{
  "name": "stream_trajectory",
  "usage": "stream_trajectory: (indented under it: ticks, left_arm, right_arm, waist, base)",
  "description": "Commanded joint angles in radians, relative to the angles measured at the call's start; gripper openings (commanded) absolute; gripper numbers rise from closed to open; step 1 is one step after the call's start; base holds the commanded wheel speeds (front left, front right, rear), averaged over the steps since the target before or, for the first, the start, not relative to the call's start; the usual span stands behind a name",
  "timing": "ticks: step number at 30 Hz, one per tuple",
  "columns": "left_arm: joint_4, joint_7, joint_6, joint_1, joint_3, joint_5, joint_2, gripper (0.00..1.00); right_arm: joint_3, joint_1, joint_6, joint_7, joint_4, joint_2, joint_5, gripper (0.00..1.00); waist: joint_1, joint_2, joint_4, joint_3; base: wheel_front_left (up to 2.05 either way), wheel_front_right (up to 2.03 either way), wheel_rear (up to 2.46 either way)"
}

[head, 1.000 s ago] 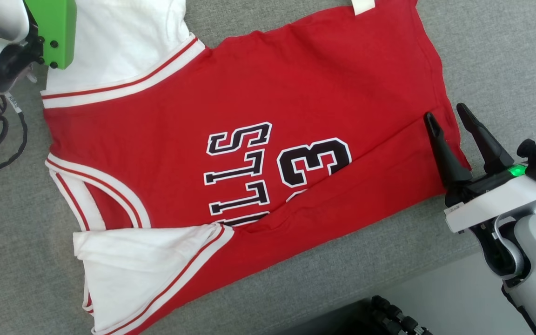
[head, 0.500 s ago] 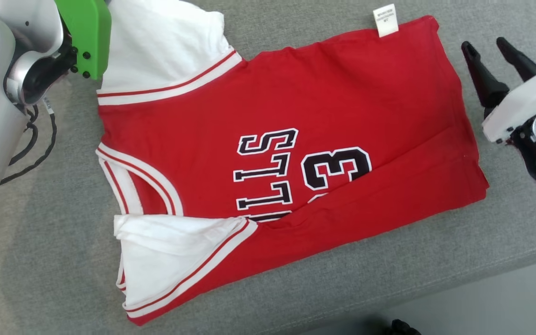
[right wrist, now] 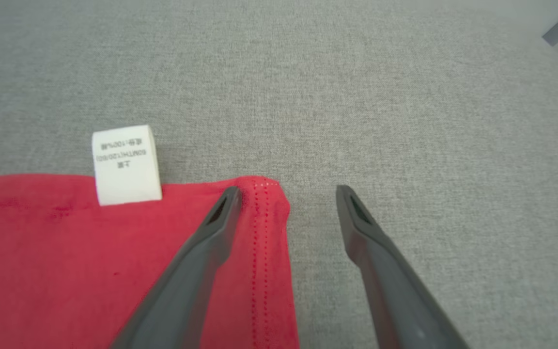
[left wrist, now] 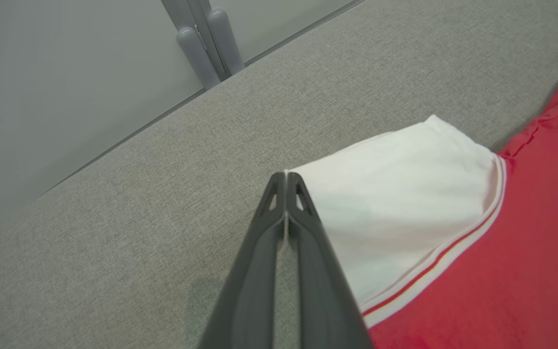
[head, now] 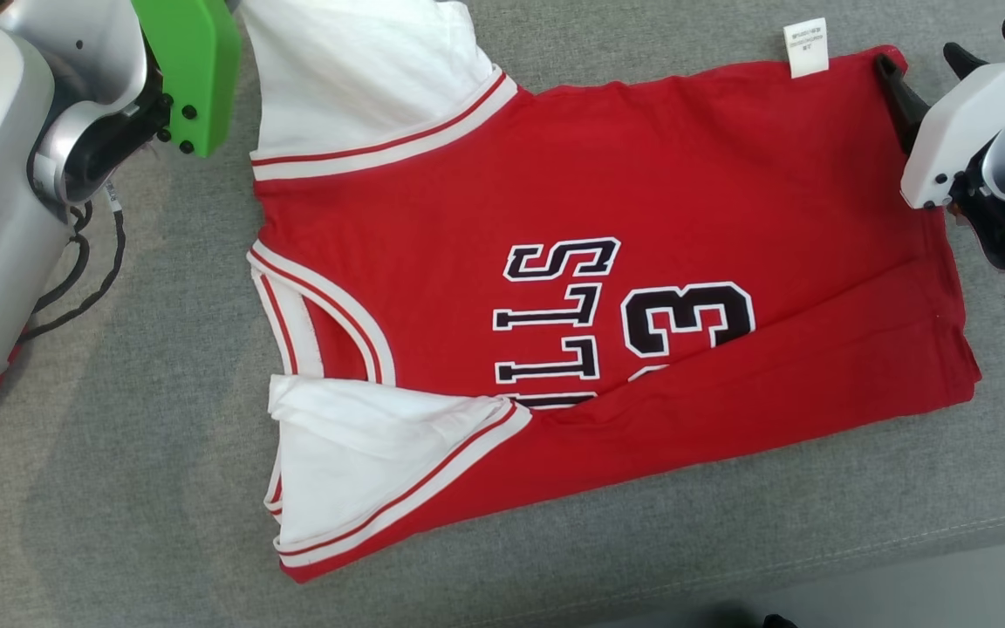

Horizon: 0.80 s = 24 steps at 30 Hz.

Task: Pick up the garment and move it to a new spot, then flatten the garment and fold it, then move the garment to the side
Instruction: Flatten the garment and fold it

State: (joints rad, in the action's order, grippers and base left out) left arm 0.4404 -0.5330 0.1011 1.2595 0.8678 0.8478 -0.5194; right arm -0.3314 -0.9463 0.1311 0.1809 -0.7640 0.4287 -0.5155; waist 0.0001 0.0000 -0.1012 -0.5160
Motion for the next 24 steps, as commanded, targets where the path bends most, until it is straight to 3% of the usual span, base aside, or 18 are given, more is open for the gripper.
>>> stream_trajectory:
  ticks: [1, 2, 5, 7, 8, 9, 10, 12, 13, 24]
  left_arm:
    - [-0.005, 0.0, -0.006, -0.013, -0.001, -0.009, -0.008, 0.0]
    - [-0.008, -0.001, -0.007, -0.012, -0.002, -0.009, -0.01, 0.0]
    - [-0.015, -0.001, -0.009, -0.014, -0.001, -0.008, -0.013, 0.0]
    - [-0.018, -0.002, -0.011, -0.016, 0.001, -0.006, -0.014, 0.0]
    - [-0.019, -0.002, -0.012, -0.017, 0.001, -0.005, -0.015, 0.0]
    - [-0.02, -0.001, -0.011, -0.018, 0.001, -0.004, -0.015, 0.0]
    - [-0.019, 0.001, -0.012, -0.019, 0.002, -0.003, -0.016, 0.0]
    - [-0.017, 0.006, -0.012, -0.02, 0.003, -0.005, -0.017, 0.0]
    - [-0.017, 0.007, -0.012, -0.02, 0.004, -0.006, -0.017, 0.0]
    - [-0.009, 0.094, -0.016, -0.028, -0.017, -0.012, -0.02, 0.0]
  right_arm:
    - [-0.004, -0.017, -0.001, -0.007, -0.018, -0.003, 0.009, 1.0]
    - [-0.007, -0.024, -0.001, -0.006, -0.031, -0.002, 0.015, 1.0]
    - [-0.016, -0.043, -0.001, 0.0, -0.069, -0.007, 0.019, 0.81]
    - [-0.029, -0.05, -0.001, 0.002, -0.083, -0.012, 0.022, 0.77]
    - [-0.039, -0.054, -0.001, -0.001, -0.084, -0.015, 0.02, 0.59]
    - [-0.046, -0.058, -0.001, -0.005, -0.085, -0.014, 0.022, 0.59]
    - [-0.055, -0.062, -0.001, -0.005, -0.088, -0.01, 0.024, 0.39]
    - [-0.067, -0.068, -0.001, -0.003, -0.091, -0.011, 0.016, 0.21]
    - [-0.075, -0.071, -0.001, 0.0, -0.09, -0.01, 0.013, 0.0]
    - [-0.104, -0.093, -0.001, -0.032, -0.077, 0.026, -0.04, 0.0]
  waist:
    - [-0.0001, 0.0, 0.006, -0.007]
    - [-0.0001, 0.0, 0.007, -0.009]
    - [-0.0001, 0.0, 0.01, -0.014]
    - [-0.0001, 0.0, 0.01, -0.015]
    - [-0.0001, 0.0, 0.01, -0.014]
    - [-0.0001, 0.0, 0.01, -0.014]
    - [-0.0001, 0.0, 0.01, -0.014]
    - [-0.0001, 0.0, 0.01, -0.011]
    - [-0.0001, 0.0, 0.011, -0.01]
    - [-0.0001, 0.0, 0.024, 0.025]
  base:
    - [0.0, 0.0, 0.0]
    - [0.0, 0.0, 0.0]
    - [0.0, 0.0, 0.0]
    - [0.0, 0.0, 0.0]
    - [0.0, 0.0, 0.0]
    - [0.0, 0.0, 0.0]
    - [0.0, 0.0, 0.0]
    - [0.0, 0.0, 0.0]
    - [0.0, 0.0, 0.0]
    - [0.0, 0.0, 0.0]
